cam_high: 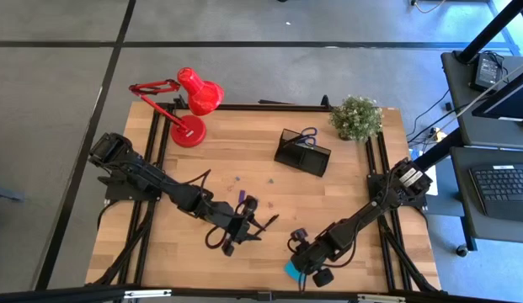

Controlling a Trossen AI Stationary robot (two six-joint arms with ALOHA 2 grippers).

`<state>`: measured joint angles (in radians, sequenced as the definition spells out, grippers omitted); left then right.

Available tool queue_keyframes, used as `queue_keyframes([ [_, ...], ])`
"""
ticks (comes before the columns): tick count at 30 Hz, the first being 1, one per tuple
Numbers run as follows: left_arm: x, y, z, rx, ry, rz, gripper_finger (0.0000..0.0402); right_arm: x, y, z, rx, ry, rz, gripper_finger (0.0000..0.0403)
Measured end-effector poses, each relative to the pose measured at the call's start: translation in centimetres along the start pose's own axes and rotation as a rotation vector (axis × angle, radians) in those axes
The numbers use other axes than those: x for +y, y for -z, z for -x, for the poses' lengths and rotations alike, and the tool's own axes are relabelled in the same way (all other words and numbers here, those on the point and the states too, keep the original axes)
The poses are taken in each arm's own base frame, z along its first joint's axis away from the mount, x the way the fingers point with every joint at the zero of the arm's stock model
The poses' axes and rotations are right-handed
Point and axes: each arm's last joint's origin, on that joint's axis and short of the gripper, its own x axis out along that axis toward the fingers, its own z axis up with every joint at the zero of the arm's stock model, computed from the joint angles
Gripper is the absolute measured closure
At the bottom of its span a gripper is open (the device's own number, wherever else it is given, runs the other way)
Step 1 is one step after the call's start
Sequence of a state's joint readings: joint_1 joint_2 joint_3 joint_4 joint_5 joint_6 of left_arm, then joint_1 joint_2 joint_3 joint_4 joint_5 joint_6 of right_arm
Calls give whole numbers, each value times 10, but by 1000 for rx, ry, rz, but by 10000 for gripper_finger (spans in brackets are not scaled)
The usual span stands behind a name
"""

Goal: Pick and place office supplies into organizer
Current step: Put the blue sticky note into the black desk organizer

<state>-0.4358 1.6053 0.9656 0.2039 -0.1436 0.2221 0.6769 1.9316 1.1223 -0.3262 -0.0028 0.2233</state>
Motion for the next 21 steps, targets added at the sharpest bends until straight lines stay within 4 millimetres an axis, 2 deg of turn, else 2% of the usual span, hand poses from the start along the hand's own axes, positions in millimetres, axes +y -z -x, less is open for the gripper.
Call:
queue_keyframes([
  [5,0,1,0,11,2,-2,272,-6,10,0,106,69,-60,290],
  [10,0,2,0,20,4,-3,272,-24,18,12,202,171,-88,290],
  [15,1,2,0,25,-11,-10,272,-52,24,25,301,222,-89,290],
  [21,10,6,-1,64,-82,-4,272,-96,31,32,403,236,-48,290],
])
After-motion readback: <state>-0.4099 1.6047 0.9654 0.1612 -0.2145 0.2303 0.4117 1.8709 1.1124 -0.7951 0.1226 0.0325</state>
